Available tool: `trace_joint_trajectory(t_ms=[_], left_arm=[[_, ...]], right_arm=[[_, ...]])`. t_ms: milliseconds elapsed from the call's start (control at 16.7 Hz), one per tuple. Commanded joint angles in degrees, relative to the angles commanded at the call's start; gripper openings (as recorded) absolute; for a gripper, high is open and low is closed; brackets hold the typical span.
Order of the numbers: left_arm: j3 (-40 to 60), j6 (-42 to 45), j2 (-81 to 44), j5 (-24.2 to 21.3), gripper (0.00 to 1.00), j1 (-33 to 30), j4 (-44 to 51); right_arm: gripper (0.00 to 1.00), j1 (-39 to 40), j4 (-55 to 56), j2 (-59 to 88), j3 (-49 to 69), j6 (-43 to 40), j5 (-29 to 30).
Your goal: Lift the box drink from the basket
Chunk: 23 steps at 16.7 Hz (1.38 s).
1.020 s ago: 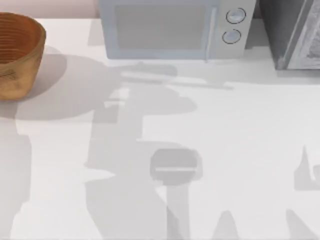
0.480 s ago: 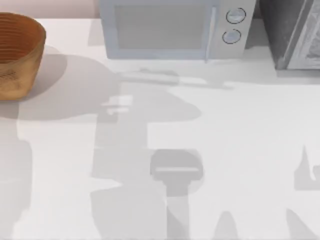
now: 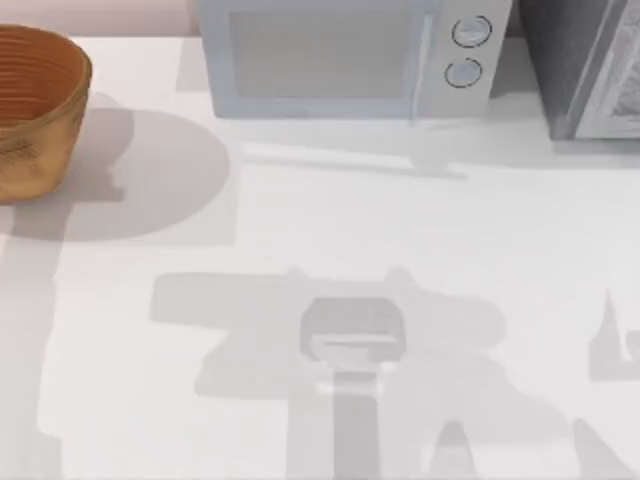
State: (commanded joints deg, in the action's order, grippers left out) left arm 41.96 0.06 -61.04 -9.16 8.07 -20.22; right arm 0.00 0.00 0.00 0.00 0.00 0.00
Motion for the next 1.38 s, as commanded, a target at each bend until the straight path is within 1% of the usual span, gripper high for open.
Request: trace_joint_trajectory(t_ms=[420,660,840,1200,1260,1380], left_arm=[[-25.55,-0.08,41.06,5.56,0.00,-4.97,12.17],[-37.19,-0.08,55.95,8.08,0.00,-7.14,17.81],[-41.63,-0.06,60.67,9.08,0.00,-8.00,20.04],[-41.92,0.04,60.76,9.12,0.00,-7.90,20.14],[-41.79,-0.04,60.20,9.63,0.00,-8.23,20.08],[-40.81,-0.38,57.32,12.23,0.00,-9.96,19.47]], right_arm=[[1.00,0.00,0.00,0.00,0.00,0.00,0.00],[1.00,0.00,0.00,0.00,0.00,0.00,0.00],[1.00,0.00,0.00,0.00,0.00,0.00,0.00],[1.00,0.00,0.00,0.00,0.00,0.00,0.00],[1.00,0.00,0.00,0.00,0.00,0.00,0.00],[1.00,0.00,0.00,0.00,0.00,0.00,0.00]])
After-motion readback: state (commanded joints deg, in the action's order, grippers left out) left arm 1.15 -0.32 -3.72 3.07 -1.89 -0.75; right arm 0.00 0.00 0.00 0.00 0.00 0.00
